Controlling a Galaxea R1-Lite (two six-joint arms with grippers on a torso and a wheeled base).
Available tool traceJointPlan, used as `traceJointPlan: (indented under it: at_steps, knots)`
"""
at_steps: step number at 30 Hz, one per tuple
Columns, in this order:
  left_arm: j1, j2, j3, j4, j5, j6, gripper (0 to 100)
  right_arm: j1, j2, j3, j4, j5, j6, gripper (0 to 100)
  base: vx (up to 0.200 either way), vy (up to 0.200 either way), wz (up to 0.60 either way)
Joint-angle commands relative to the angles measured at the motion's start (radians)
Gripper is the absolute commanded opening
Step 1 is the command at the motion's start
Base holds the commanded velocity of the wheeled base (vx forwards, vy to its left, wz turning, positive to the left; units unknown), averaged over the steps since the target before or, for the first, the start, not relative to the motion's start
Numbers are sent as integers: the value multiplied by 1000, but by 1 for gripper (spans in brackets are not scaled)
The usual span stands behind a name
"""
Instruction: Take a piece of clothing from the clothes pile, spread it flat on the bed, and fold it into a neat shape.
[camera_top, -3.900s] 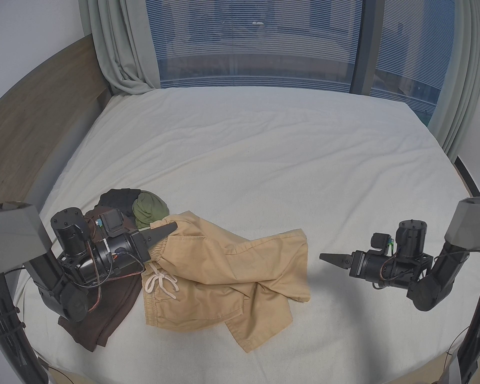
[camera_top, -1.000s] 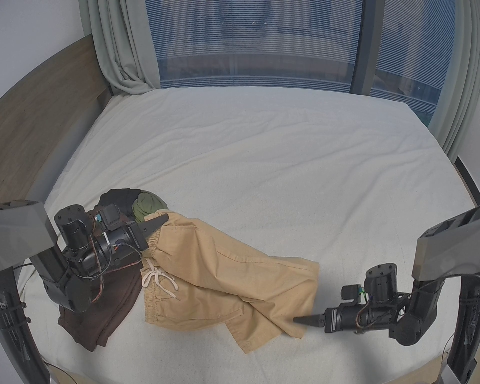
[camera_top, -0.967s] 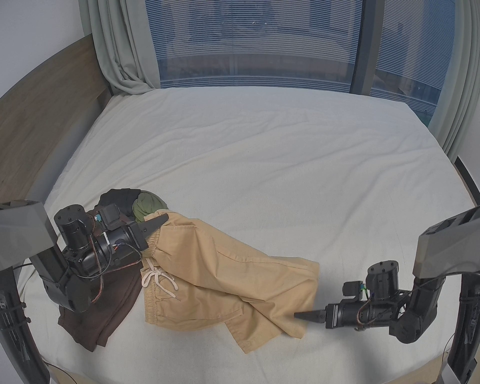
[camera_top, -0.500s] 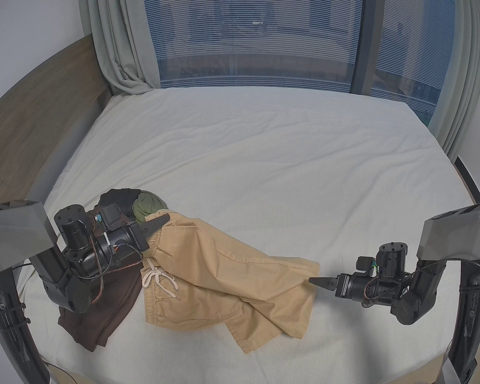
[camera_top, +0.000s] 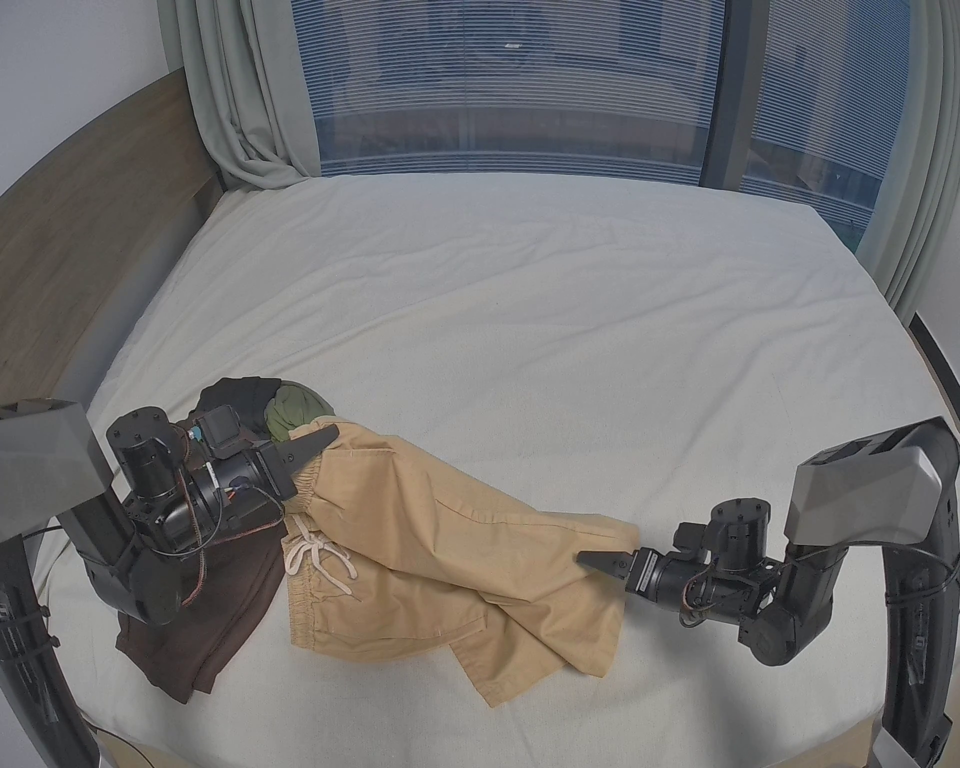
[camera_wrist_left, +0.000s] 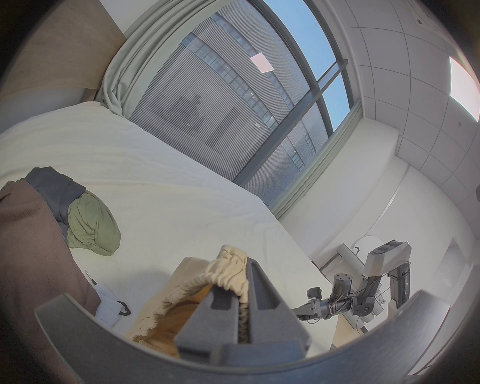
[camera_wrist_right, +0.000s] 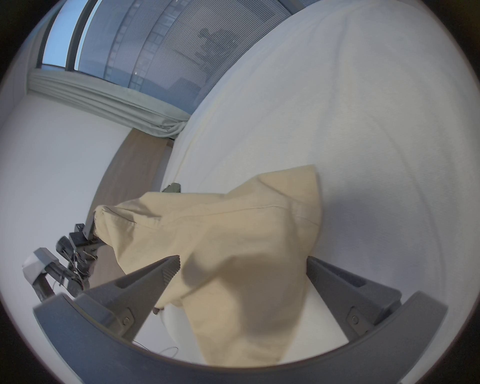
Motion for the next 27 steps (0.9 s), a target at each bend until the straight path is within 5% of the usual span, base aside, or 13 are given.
traceJointPlan:
  at_steps: [1,6,27]
  knots:
    - [-1,-12,0,-1,0,-2,0,22,28,-37,-34,-2,36,100,0,0,0]
    - [5,-9,0,-1,0,0,0,11,13,-40,-77,-4,82,100,0,0,0]
    - [8,-10,0,-1,0,0,0,-67,57,-87,-52,-4,42,100,0,0,0]
